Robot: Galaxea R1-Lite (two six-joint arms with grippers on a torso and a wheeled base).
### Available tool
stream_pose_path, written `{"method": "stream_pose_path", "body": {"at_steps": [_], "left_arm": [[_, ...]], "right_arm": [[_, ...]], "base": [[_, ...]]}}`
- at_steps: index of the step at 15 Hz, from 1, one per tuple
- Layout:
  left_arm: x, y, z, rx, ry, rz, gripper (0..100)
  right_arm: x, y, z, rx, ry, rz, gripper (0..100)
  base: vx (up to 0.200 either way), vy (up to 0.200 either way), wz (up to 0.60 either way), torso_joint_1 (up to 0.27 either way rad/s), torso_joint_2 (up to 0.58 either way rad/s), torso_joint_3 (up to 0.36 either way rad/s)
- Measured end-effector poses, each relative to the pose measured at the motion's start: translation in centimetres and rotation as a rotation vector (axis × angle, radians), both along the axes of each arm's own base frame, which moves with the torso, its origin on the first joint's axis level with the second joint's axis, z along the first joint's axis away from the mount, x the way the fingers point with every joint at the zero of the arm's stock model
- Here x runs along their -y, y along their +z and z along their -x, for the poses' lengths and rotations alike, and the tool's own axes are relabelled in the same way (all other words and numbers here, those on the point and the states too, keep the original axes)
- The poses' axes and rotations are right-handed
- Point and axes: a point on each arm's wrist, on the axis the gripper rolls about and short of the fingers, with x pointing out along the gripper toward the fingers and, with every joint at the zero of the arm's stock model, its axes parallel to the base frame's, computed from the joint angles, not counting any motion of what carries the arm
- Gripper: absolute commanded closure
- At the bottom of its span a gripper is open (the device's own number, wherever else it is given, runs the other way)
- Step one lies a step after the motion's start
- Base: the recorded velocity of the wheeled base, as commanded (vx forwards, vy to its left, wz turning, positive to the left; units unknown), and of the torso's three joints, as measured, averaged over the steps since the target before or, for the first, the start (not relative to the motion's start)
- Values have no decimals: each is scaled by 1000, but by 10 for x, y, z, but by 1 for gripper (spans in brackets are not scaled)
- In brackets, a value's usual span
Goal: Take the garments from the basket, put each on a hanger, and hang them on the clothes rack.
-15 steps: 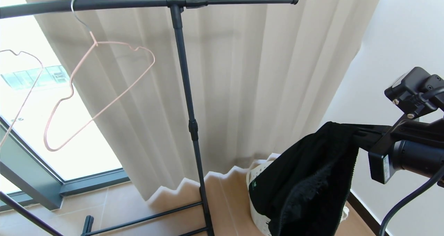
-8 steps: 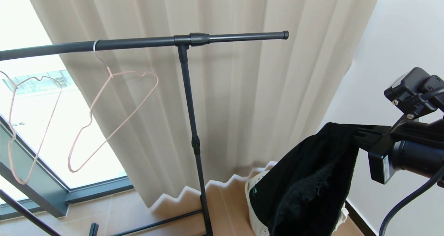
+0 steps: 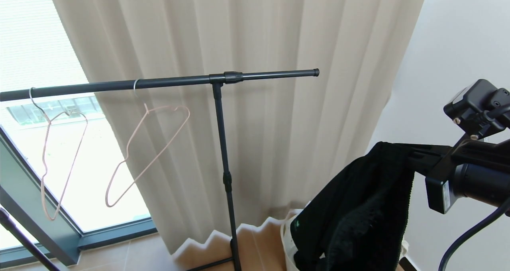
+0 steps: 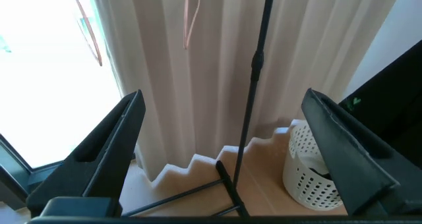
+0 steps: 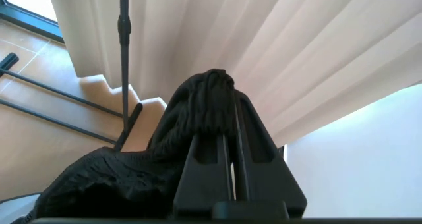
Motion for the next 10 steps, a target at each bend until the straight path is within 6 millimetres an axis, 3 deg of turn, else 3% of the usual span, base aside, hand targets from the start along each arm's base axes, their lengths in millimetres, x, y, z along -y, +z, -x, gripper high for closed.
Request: {"method": "stream_pose_path", "body": {"at_steps": [10], "left_arm": [[0,0,0,0,-1,-1,0]], "right_arm": [[2,0,2,7,5,10,100]], "base": [[0,0,0,1,-1,7]]}}
